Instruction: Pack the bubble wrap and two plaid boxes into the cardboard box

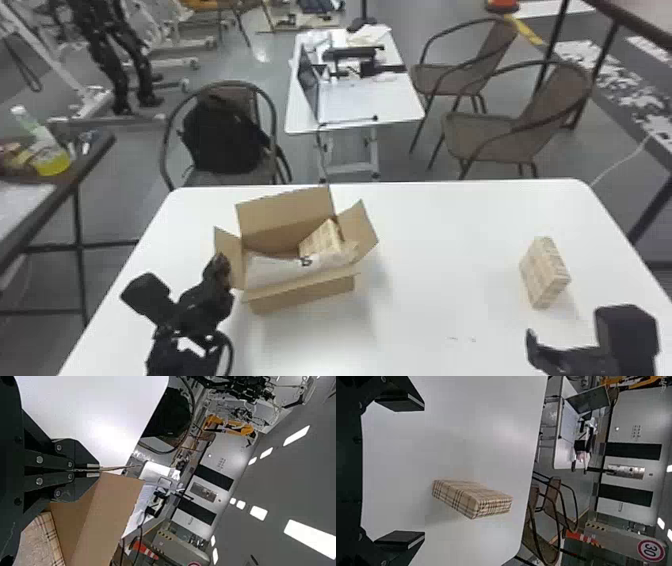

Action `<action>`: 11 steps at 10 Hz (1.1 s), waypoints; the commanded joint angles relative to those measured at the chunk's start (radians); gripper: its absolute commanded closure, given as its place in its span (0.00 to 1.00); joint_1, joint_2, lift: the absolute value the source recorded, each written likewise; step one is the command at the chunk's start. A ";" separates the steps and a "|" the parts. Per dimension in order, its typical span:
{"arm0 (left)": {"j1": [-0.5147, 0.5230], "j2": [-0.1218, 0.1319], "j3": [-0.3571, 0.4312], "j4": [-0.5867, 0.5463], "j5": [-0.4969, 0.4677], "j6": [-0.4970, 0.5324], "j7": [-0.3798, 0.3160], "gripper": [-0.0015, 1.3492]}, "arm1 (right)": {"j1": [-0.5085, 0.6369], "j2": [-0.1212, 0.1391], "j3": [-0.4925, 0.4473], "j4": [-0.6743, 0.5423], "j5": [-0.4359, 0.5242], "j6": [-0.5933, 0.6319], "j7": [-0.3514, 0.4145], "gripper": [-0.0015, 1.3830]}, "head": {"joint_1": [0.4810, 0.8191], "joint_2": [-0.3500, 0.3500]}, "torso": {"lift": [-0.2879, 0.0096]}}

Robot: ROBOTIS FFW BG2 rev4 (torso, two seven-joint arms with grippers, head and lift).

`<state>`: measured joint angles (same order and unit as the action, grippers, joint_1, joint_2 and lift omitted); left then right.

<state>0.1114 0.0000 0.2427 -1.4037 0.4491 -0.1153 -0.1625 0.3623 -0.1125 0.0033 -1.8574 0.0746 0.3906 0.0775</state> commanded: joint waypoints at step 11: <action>-0.009 -0.003 -0.010 0.002 -0.006 0.016 0.000 0.90 | -0.468 -0.010 -0.019 0.603 0.016 -0.016 0.008 0.11 | 0.63 0.56 | 0.92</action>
<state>0.1028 0.0000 0.2344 -1.4031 0.4433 -0.1011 -0.1625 -0.0871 -0.1227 -0.0243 -1.2807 0.0889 0.3785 0.0862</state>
